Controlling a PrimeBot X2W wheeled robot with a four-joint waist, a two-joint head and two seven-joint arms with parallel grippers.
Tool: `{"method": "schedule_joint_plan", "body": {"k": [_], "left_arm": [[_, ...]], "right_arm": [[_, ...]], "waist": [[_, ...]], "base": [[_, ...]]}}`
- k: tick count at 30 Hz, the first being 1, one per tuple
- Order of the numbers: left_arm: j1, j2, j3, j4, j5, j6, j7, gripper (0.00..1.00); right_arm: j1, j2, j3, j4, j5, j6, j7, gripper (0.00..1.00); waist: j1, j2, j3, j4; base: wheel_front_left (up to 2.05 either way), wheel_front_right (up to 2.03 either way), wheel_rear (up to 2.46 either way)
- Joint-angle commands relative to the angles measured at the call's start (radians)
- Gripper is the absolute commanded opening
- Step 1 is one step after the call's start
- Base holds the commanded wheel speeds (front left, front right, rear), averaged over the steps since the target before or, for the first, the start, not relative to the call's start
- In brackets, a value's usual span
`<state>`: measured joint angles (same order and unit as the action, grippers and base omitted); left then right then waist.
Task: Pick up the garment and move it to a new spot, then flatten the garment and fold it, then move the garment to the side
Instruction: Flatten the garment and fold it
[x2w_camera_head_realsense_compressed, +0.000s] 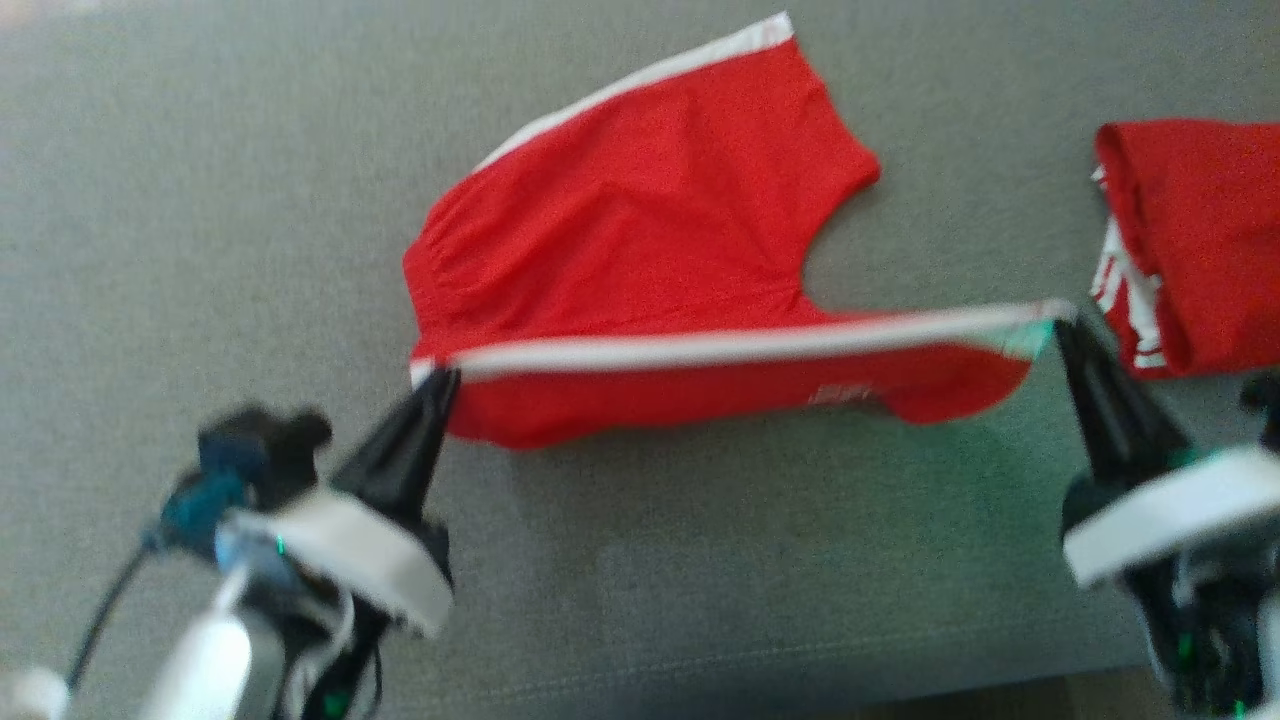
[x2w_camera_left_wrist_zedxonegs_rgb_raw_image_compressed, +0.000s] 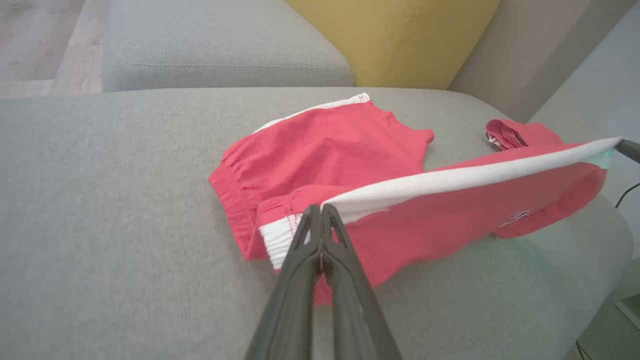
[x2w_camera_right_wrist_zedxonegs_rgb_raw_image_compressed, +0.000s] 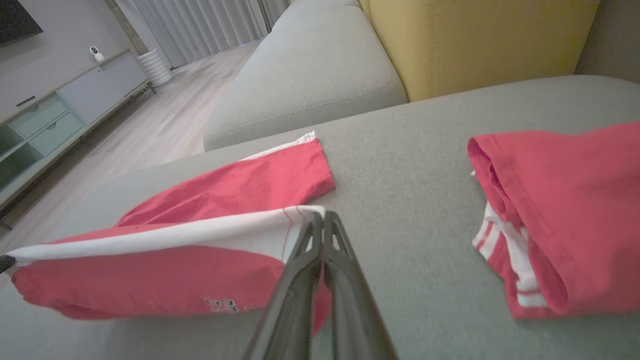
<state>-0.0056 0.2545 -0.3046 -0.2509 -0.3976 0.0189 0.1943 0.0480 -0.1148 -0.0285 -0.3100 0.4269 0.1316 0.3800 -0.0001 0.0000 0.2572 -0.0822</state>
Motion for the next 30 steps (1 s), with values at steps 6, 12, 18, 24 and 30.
{"method": "schedule_joint_plan", "body": {"k": [6,12,18,24,30], "left_arm": [[-0.291,0.023,0.065,0.097,-0.031,-0.06,0.011,0.0],[-0.522,-0.009,0.051,0.259,-0.047,-0.102,-0.028,0.0],[-0.696,-0.06,0.007,0.455,-0.064,-0.13,-0.09,0.0],[-0.8,-0.091,-0.027,0.64,-0.086,-0.142,-0.15,0.0],[-0.843,-0.102,-0.08,0.755,-0.11,-0.148,-0.198,0.04]], "right_arm": [[-0.342,-0.087,0.058,0.152,0.028,-0.001,-0.067,0.0],[-0.651,-0.133,0.116,0.381,0.05,-0.001,-0.134,0.0],[-0.892,-0.152,0.202,0.637,0.068,-0.001,-0.206,0.0],[-1.038,-0.153,0.273,0.855,0.089,-0.001,-0.277,0.0],[-1.112,-0.147,0.353,0.984,0.121,-0.001,-0.358,0.54]], "waist": [[0.0001,0.0,0.193,0.041],[0.0001,0.0,0.285,0.087],[0.0001,0.0,0.326,0.131],[0.0001,0.0,0.348,0.153],[0.0001,0.0,0.351,0.162]], "base": [[0.0,0.0,0.0],[0.0,0.0,0.0],[0.0,0.0,0.0],[0.0,0.0,0.0],[0.0,0.0,0.0]]}}
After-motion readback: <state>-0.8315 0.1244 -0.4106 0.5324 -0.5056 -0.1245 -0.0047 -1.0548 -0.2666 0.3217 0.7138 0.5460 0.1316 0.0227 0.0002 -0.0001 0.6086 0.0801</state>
